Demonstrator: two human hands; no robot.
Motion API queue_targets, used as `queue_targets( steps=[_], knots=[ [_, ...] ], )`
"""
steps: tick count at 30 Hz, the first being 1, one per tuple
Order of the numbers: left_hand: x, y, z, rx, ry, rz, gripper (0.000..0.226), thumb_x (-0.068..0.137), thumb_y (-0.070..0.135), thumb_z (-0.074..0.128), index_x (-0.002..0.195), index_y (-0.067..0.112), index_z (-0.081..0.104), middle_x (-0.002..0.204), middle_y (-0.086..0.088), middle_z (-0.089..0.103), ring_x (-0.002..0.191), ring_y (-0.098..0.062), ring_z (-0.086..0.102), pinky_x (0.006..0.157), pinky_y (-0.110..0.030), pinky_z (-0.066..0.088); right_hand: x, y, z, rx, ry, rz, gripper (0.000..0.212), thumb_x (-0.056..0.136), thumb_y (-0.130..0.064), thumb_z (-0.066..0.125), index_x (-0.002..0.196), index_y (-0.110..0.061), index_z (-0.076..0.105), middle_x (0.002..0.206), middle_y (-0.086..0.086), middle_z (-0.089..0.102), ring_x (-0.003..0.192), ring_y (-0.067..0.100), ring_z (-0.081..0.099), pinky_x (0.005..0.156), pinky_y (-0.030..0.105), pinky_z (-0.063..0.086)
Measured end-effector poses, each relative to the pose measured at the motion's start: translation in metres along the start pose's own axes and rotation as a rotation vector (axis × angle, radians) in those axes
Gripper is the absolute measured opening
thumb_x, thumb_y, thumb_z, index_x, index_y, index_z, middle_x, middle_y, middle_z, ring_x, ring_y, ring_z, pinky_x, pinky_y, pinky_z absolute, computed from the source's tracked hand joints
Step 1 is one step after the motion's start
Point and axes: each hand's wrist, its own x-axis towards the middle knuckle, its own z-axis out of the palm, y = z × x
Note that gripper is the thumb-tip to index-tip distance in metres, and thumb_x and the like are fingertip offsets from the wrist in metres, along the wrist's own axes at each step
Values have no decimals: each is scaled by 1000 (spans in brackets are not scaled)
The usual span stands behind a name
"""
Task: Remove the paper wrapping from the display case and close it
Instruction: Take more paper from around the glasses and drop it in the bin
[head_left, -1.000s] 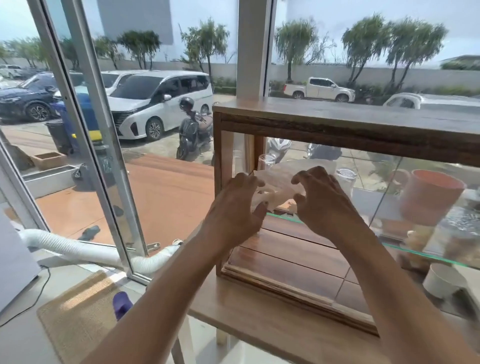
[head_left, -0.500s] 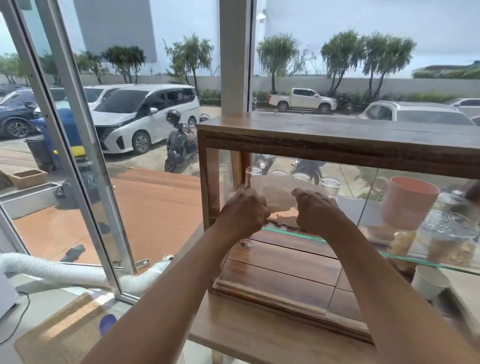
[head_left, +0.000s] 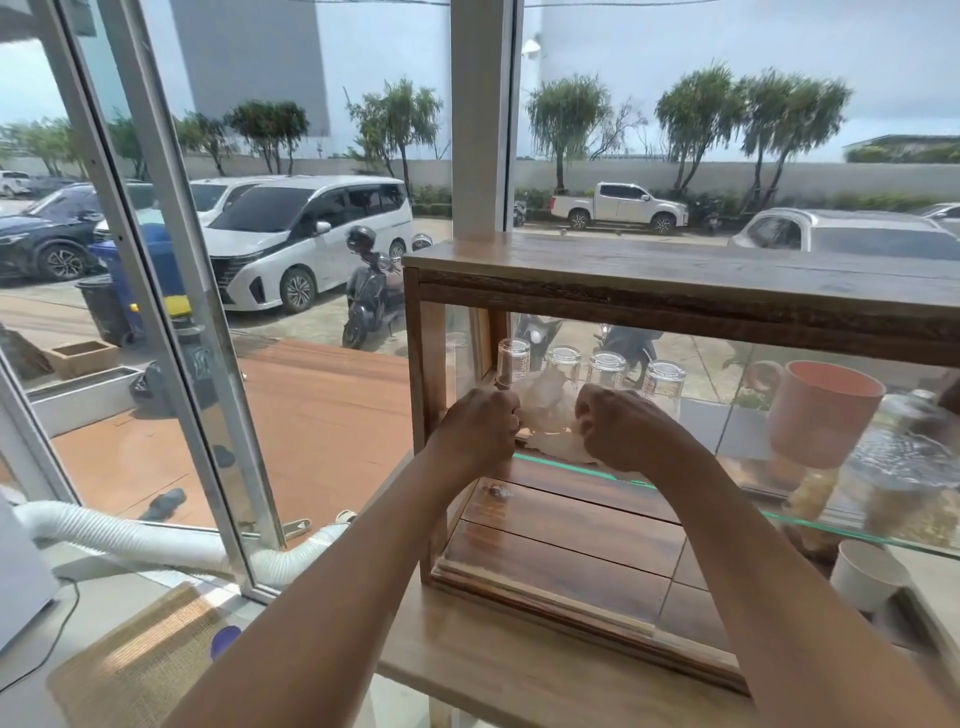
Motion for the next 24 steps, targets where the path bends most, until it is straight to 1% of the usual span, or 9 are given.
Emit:
queue_targets(
  steps=[3, 6, 8, 11, 13, 16, 19, 22, 24],
  knots=[
    [-2, -1, -1, 15, 18, 3, 15, 90, 7, 57, 94, -2, 69, 95, -19, 70, 82, -30, 64, 64, -30, 45, -6, -4, -10, -36, -237, 13, 50, 95, -36, 48, 142, -24, 35, 140, 12, 53, 119, 33, 53, 95, 41, 45],
    [-3, 0, -3, 33, 18, -3, 16, 91, 7, 55, 93, -3, 67, 96, -19, 69, 84, -32, 64, 63, -30, 42, -9, -5, -11, -94, -247, -51, 61, 94, -28, 53, 148, -26, 26, 145, 10, 48, 125, 32, 50, 97, 40, 42],
    [-5, 1, -3, 30, 20, -5, 14, 91, 6, 55, 93, -3, 66, 96, -19, 68, 83, -31, 63, 62, -27, 40, -6, -4, -6, -43, -150, -61, 52, 90, -15, 53, 141, -22, 41, 139, 10, 53, 122, 30, 53, 92, 35, 43],
    [-8, 2, -4, 23, 31, -8, 14, 91, 4, 54, 92, -3, 66, 94, -17, 69, 77, -25, 59, 57, -20, 36, -5, 0, 1, 35, -13, -49, 18, 87, -10, 53, 100, -11, 65, 109, 18, 67, 92, 31, 62, 71, 27, 41],
    [-11, 1, -5, 19, 43, -2, 14, 91, 4, 54, 92, -3, 66, 94, -17, 69, 77, -23, 60, 55, -15, 34, -6, 1, 3, 46, 39, -37, 15, 87, -12, 55, 90, -5, 67, 94, 20, 66, 76, 31, 58, 65, 28, 40],
    [-17, 3, -10, 27, 73, 17, 13, 92, 6, 54, 93, -1, 66, 96, -13, 69, 75, -17, 54, 52, -10, 28, -8, 0, 3, 49, 43, -63, 11, 83, -11, 61, 72, -12, 62, 89, 18, 68, 79, 33, 65, 66, 32, 48],
    [-25, 6, -18, 40, 143, 38, 17, 95, 12, 53, 94, 2, 66, 88, -6, 62, 72, -15, 51, 53, -12, 28, -11, -4, -1, 126, 51, -103, 9, 84, -8, 64, 79, -16, 65, 85, 10, 67, 82, 31, 65, 71, 32, 50],
    [-36, 10, -28, 13, 195, 42, 15, 95, 16, 55, 93, 6, 66, 82, 3, 52, 71, -14, 48, 53, -12, 27, -19, -10, -8, 175, 148, -113, 13, 86, -6, 62, 94, -11, 70, 81, 0, 57, 80, 24, 55, 70, 25, 36],
    [-46, 9, -35, -14, 212, 39, 12, 94, 17, 58, 92, 8, 66, 80, 4, 52, 72, -15, 49, 55, -14, 27, -21, -15, -10, 202, 157, -124, 15, 85, -6, 59, 90, -17, 68, 83, 0, 58, 86, 24, 56, 71, 26, 35]
  ],
)
